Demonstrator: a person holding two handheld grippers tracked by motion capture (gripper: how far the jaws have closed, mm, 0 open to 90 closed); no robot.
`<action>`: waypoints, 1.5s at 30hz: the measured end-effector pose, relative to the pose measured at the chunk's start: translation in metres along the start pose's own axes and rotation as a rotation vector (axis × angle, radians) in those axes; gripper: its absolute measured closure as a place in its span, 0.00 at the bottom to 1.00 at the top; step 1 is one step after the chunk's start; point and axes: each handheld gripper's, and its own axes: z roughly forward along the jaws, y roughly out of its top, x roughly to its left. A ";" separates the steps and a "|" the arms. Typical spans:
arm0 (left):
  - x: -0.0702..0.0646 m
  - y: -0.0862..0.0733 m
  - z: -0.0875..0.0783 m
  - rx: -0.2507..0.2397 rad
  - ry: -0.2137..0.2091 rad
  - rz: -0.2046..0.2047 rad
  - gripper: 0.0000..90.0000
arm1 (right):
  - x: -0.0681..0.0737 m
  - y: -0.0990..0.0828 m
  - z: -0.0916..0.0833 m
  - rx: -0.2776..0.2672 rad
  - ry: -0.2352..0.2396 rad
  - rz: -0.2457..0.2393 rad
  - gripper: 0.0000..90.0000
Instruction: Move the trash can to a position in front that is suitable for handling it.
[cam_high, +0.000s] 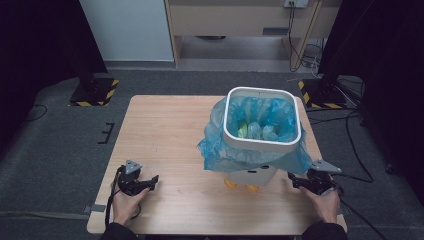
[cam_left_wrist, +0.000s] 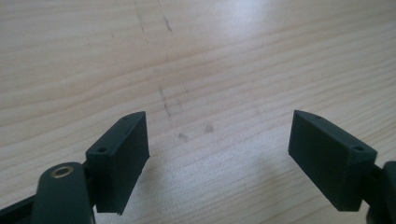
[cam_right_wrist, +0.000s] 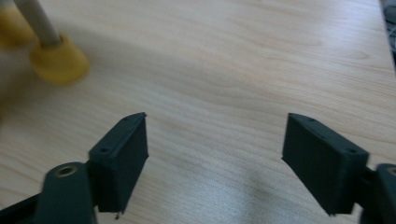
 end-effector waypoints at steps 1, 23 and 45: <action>-0.001 0.002 -0.005 -0.037 -0.002 -0.012 0.22 | 0.001 0.001 -0.003 0.014 -0.005 0.047 0.22; -0.045 0.033 -0.060 -0.318 -0.099 0.014 0.26 | 0.025 0.020 -0.068 -0.185 0.029 0.029 0.35; -0.117 0.061 -0.043 -0.347 -0.244 0.162 0.36 | 0.044 0.041 -0.091 -0.302 0.064 -0.034 0.34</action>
